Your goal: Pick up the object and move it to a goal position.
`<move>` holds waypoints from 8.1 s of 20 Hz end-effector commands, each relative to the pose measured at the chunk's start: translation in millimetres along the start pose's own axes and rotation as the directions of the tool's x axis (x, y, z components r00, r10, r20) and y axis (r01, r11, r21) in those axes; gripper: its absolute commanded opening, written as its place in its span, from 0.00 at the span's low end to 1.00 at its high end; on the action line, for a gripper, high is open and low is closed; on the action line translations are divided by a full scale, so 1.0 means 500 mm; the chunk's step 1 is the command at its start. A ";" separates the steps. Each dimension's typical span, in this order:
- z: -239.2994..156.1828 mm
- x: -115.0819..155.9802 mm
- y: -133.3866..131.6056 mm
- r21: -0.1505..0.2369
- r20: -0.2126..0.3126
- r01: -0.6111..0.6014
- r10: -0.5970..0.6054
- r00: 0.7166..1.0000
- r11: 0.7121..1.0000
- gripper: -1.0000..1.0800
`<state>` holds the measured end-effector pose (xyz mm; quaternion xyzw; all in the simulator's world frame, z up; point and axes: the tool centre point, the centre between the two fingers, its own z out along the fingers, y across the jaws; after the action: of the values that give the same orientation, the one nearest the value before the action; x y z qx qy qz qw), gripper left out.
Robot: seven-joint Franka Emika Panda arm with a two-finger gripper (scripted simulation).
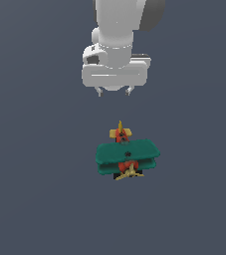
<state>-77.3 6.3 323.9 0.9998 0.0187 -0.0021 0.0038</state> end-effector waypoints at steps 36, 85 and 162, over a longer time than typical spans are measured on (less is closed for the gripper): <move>-0.110 0.021 -0.054 -0.047 -0.095 0.031 -0.035 0.995 0.998 0.62; -0.541 -0.036 -0.235 -0.470 -0.475 -0.188 -0.067 0.878 0.862 0.62; 0.115 0.169 -0.442 -0.967 -0.251 -0.228 -0.260 0.932 0.115 0.62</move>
<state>-3.0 233.5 277.7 0.7242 0.0240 0.2000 0.6595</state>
